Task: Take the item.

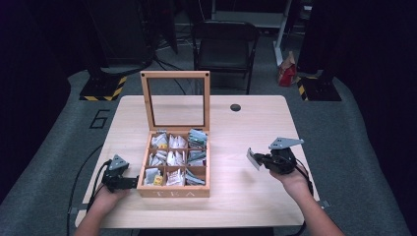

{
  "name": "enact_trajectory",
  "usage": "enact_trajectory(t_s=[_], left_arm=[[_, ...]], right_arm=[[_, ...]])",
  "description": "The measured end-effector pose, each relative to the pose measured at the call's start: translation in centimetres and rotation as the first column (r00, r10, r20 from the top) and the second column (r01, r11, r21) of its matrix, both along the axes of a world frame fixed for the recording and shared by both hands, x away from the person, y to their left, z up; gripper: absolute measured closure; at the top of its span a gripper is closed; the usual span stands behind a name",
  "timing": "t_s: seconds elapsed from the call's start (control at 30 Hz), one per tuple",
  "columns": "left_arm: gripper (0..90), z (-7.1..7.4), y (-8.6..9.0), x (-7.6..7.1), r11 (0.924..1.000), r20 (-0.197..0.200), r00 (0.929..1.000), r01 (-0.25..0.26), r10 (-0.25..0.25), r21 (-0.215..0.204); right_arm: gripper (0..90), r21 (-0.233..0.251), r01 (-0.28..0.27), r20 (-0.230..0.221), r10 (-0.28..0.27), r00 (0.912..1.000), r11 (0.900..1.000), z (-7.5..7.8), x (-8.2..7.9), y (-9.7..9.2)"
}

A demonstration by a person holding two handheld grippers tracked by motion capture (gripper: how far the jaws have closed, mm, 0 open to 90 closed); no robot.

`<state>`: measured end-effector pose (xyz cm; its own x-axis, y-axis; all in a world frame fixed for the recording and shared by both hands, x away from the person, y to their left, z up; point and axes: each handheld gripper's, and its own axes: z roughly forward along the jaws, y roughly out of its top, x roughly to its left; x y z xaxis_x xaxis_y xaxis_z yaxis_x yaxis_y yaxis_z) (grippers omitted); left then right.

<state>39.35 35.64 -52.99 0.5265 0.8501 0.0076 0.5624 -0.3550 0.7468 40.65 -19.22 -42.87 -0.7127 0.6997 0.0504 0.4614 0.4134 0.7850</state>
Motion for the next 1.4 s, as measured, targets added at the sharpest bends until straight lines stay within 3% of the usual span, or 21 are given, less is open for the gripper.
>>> enact_trajectory(t_s=[1.03, 1.4], left_arm=[[16.5, 0.0, 0.0, 0.0, 1.0000, -0.001, 1.0000, 0.000, 0.000, -0.002], [16.5, 0.0, 0.0, 0.0, 1.0000, -0.001, 1.0000, 0.000, 0.000, -0.002]], right_arm=[[89.5, -0.043, 0.033, -0.024, -0.034, 0.9991, 0.9985, -3.7, -0.1, 0.2], [89.5, -0.042, 0.003, -0.031, -0.004, 0.9995, 0.9991, -4.4, -0.5, 0.9]])
